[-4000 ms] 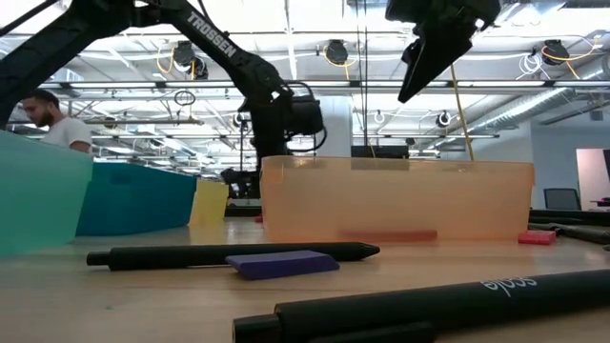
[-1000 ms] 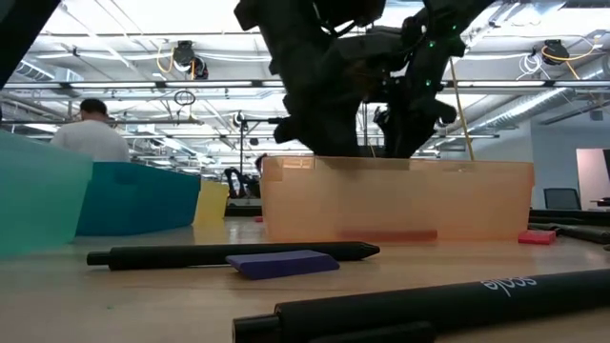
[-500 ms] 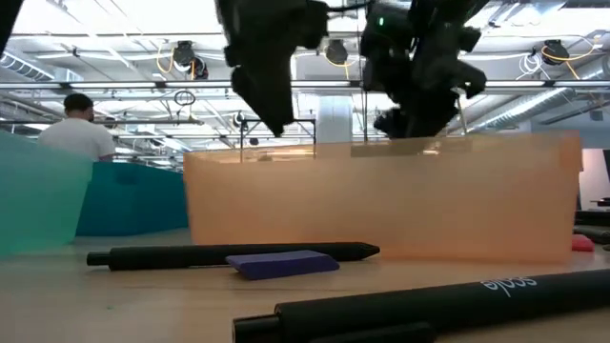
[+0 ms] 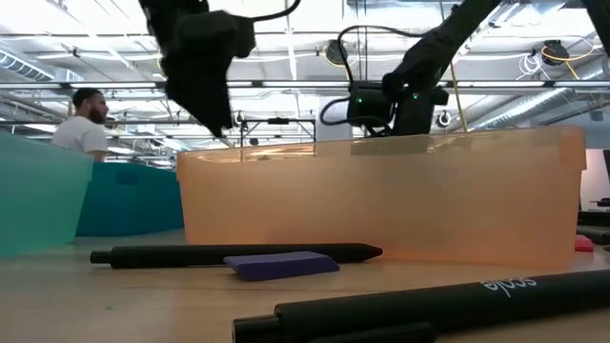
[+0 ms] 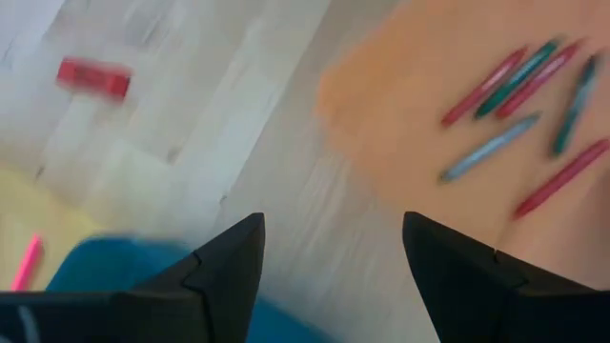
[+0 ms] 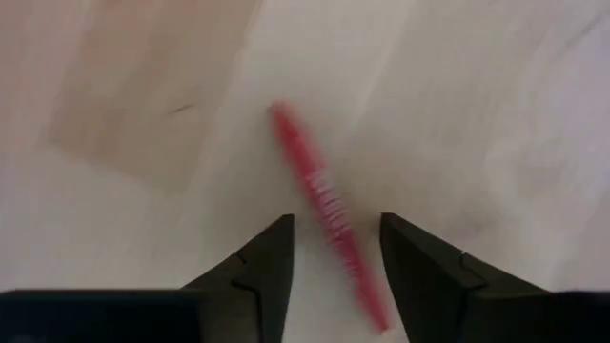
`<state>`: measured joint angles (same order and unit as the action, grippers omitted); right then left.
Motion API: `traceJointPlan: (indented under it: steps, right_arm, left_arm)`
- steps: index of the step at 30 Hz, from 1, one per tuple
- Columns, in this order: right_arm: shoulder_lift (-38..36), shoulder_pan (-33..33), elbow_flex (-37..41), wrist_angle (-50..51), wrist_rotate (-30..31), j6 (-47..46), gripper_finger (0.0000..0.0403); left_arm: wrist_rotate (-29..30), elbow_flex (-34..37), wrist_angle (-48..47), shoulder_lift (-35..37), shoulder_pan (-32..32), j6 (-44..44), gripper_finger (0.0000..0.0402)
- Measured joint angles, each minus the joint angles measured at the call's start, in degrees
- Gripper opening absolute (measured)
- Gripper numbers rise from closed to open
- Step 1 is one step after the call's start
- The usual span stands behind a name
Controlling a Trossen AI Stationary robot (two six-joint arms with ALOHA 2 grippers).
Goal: Sort crayons/erasers/pens/pencils in bins
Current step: Put the red crayon into the orange bin
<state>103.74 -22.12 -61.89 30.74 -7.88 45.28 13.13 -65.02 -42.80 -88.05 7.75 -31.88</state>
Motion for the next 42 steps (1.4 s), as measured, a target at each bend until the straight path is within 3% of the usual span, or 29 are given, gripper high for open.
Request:
traceJointPlan:
  steps: [4, 10, 17, 23, 27, 35, 42]
  right_arm:
    - [1.86, -0.99, 0.02, -1.27, -2.34, 2.52, 0.0111]
    - [2.03, -0.9, 0.11, -2.39, -1.64, 9.58, 0.0021]
    - [-3.13, 3.58, 0.36, -0.65, 5.48, 4.72, 0.0024]
    - [-14.76, 12.67, -3.79, 2.52, 6.39, -13.04, 0.0013]
    - [-17.25, 22.71, -7.32, -0.55, 6.31, -27.23, 0.0012]
    - [-8.01, 37.24, -9.1, -5.68, 10.55, -47.88, 0.0013]
    - [1.56, 40.53, -9.17, -5.84, 10.67, -50.19, 0.0048]
  left_arm:
    - [-0.05, 0.09, 0.3, -0.05, -0.02, -1.27, 0.0253]
    - [2.41, 0.08, 0.05, 2.42, -1.5, -4.85, 0.0234]
    - [6.86, 0.05, -2.41, 9.95, -3.19, -0.49, 0.0212]
    - [8.49, 0.46, -7.05, 15.76, -5.08, 4.45, 0.0212]
    - [8.79, 3.17, -6.32, 19.85, -5.53, 7.15, 0.0211]
    - [8.41, 8.32, -2.8, 28.1, -5.33, 9.39, 0.0212]
    - [7.96, 8.32, -0.16, 31.56, -5.33, 9.01, 0.0212]
